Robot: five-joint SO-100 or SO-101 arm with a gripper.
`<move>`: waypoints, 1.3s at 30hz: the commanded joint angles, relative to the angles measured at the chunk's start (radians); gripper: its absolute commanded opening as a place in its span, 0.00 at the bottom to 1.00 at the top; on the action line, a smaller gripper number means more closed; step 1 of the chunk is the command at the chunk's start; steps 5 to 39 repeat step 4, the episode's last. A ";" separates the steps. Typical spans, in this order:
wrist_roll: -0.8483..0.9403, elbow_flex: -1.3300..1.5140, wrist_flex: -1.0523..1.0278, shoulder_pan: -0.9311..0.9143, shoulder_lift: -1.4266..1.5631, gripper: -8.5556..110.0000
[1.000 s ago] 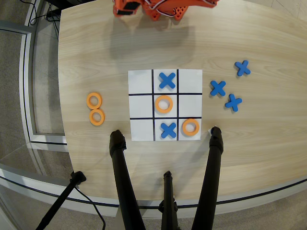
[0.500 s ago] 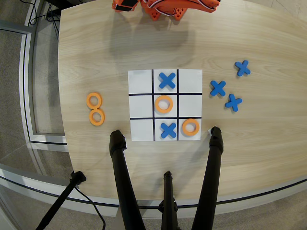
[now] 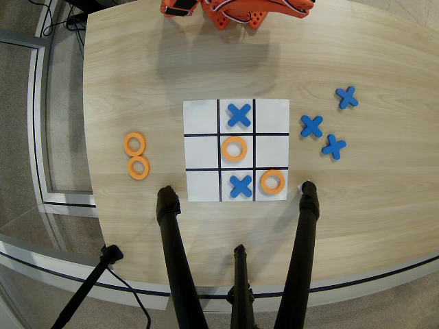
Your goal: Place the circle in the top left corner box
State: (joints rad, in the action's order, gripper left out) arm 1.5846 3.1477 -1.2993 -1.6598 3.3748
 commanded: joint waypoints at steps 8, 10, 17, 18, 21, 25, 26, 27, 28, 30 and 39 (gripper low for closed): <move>-0.002 0.055 -0.003 -0.002 0.018 0.07; -0.002 0.055 -0.003 -0.002 0.018 0.07; -0.002 0.055 -0.003 -0.002 0.018 0.07; -0.002 0.055 -0.003 -0.002 0.018 0.07; -0.002 0.055 -0.003 -0.002 0.018 0.07; -0.002 0.055 -0.003 -0.002 0.018 0.07; -0.002 0.055 -0.003 -0.002 0.018 0.07; -0.002 0.055 -0.003 -0.002 0.018 0.07; -0.002 0.055 -0.003 -0.002 0.018 0.07; -0.002 0.055 -0.003 -0.002 0.018 0.07; -0.002 0.055 -0.003 -0.002 0.018 0.07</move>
